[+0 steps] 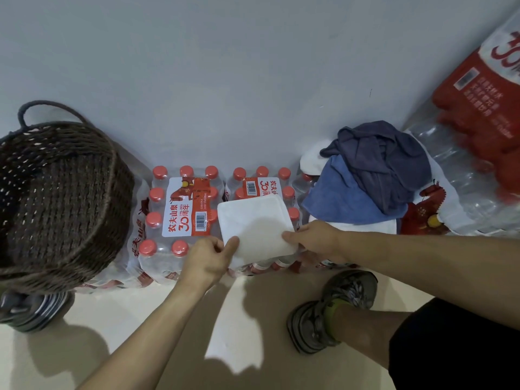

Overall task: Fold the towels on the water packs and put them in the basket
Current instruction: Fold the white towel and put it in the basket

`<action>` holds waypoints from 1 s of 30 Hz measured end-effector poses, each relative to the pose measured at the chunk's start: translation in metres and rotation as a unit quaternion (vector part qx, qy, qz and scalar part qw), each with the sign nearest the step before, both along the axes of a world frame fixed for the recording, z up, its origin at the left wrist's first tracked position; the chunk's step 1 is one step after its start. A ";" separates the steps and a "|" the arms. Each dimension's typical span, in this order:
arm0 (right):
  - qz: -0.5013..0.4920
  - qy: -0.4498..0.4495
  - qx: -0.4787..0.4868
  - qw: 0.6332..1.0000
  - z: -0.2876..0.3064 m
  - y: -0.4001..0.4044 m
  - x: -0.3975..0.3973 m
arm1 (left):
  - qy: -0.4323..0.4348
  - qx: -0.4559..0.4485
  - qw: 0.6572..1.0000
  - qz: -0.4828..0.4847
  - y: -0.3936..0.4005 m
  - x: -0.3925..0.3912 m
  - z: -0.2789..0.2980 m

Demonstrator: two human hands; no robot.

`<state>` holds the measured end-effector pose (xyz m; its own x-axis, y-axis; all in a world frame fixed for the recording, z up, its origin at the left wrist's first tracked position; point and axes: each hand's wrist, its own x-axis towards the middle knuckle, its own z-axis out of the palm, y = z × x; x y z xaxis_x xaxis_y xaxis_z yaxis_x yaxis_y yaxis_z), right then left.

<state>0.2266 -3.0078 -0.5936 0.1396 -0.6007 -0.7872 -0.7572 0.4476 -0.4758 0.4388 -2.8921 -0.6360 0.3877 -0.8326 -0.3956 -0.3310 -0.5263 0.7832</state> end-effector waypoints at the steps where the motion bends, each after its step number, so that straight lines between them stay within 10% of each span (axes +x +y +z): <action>1: -0.022 -0.005 0.002 1.000 0.000 0.000 0.000 | -0.013 0.016 1.000 -0.012 -0.001 -0.001 0.001; 12: -0.071 -0.028 -0.002 0.997 -0.003 0.001 -0.006 | 0.141 -0.008 0.983 0.121 0.005 -0.022 -0.001; 16: 0.053 0.038 -0.093 0.994 -0.002 0.001 -0.008 | -0.028 -0.067 0.997 0.032 0.009 -0.027 0.002; 20: 0.306 0.036 -0.445 0.841 -0.002 0.002 -0.012 | -0.260 -0.258 0.929 -0.054 0.018 -0.035 0.002; 30: 0.526 0.026 -0.356 0.772 -0.005 0.008 -0.011 | -0.192 -0.246 0.915 -0.256 0.016 -0.020 -0.030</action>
<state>0.2157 -2.9998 -0.5989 0.8246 -0.4591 -0.3306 -0.5495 -0.7890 -0.2749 0.4186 -2.8761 -0.6661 -0.0718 -0.9845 0.1600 -0.7353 0.1606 0.6584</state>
